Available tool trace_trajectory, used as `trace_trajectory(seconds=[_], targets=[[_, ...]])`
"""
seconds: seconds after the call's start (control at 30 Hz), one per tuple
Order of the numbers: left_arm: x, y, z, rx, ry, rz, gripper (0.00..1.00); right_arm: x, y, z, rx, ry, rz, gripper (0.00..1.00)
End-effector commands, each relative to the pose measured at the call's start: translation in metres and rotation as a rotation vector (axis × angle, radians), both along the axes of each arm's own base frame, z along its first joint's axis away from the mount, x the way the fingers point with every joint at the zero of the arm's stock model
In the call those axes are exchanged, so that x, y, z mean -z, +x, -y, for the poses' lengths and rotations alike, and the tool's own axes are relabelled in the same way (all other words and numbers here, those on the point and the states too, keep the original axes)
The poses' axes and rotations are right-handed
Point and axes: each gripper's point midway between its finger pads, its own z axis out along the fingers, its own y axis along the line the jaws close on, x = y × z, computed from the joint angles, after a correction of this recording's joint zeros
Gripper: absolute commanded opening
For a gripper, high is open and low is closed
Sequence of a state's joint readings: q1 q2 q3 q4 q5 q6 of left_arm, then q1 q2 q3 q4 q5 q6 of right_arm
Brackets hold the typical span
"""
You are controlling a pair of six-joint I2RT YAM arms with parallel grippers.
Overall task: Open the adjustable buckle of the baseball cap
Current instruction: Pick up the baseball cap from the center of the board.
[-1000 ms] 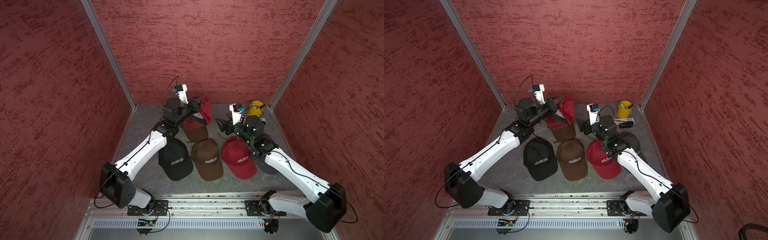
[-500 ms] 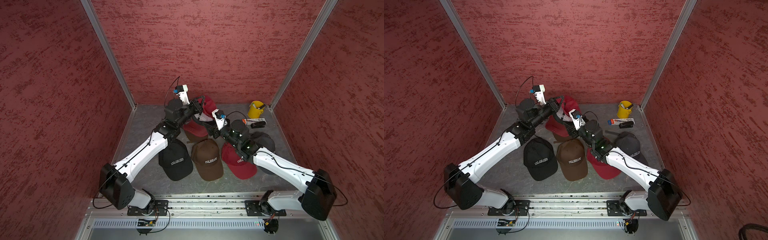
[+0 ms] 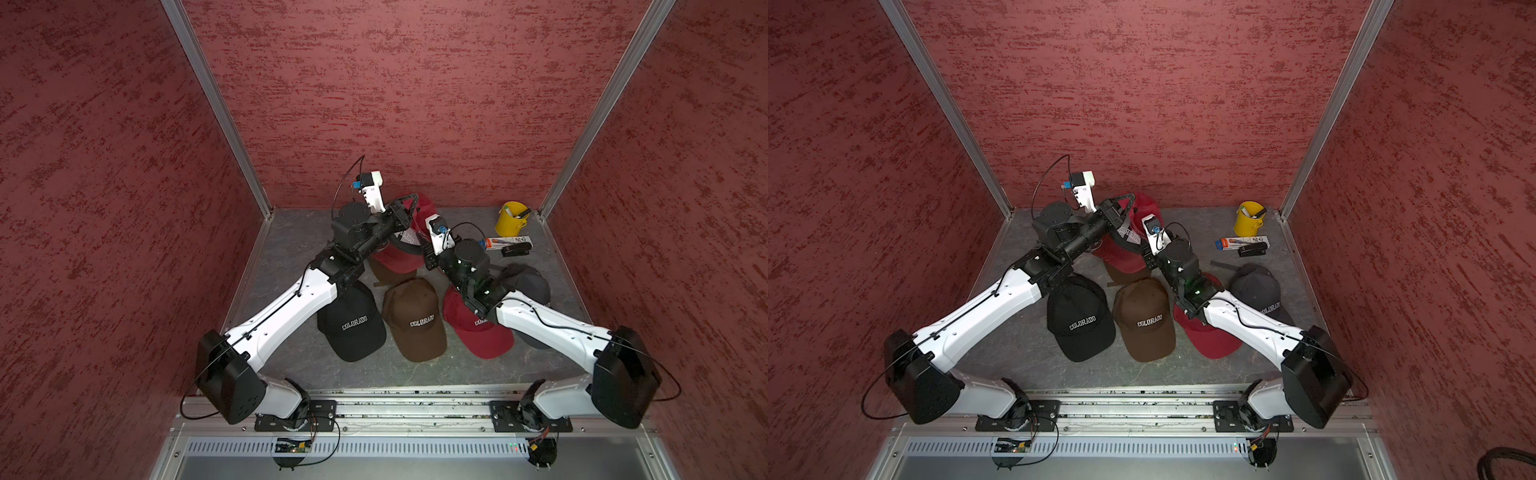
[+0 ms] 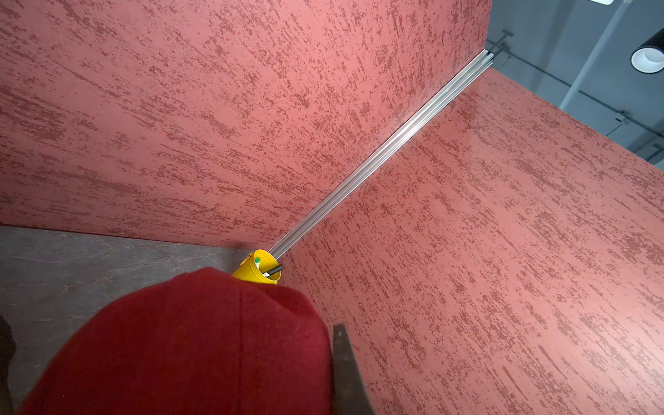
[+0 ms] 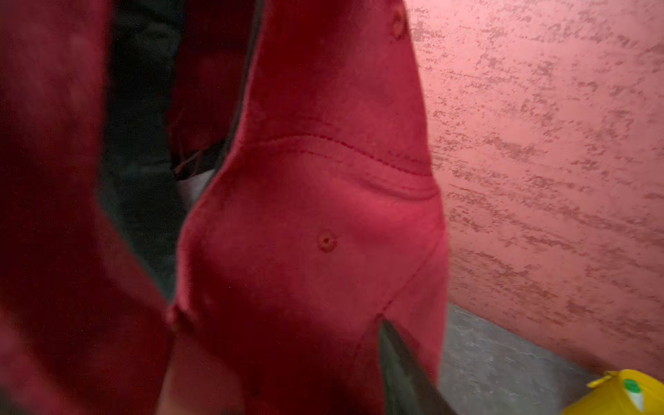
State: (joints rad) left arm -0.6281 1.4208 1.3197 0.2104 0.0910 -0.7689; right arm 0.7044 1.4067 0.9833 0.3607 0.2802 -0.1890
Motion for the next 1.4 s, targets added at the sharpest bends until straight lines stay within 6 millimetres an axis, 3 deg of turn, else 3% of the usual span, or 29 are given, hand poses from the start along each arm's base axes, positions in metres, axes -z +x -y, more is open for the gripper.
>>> trace_trajectory(seconds=[0.0, 0.3, 0.7, 0.9, 1.17, 1.37], targets=[[-0.022, -0.01, -0.011, -0.019, -0.043, 0.055, 0.0, -0.023, 0.003, 0.019, 0.109, 0.07, 0.067, 0.31], [0.004, -0.008, -0.018, -0.032, -0.056, -0.015, 0.02, -0.064, -0.014, 0.055, 0.209, 0.243, 0.177, 0.03], [0.035, -0.016, -0.011, 0.068, 0.006, -0.093, 0.55, -0.09, -0.017, 0.071, 0.275, 0.314, 0.217, 0.0], [0.052, -0.034, -0.019, 0.086, 0.165, -0.094, 0.7, -0.098, -0.012, 0.069, 0.292, 0.275, 0.227, 0.0], [0.044, -0.059, -0.038, 0.057, 0.43, 0.036, 0.78, -0.1, -0.002, 0.062, 0.294, 0.236, 0.196, 0.0], [0.017, -0.074, -0.041, 0.013, 0.632, 0.262, 0.8, -0.098, 0.001, 0.051, 0.251, 0.213, 0.164, 0.0]])
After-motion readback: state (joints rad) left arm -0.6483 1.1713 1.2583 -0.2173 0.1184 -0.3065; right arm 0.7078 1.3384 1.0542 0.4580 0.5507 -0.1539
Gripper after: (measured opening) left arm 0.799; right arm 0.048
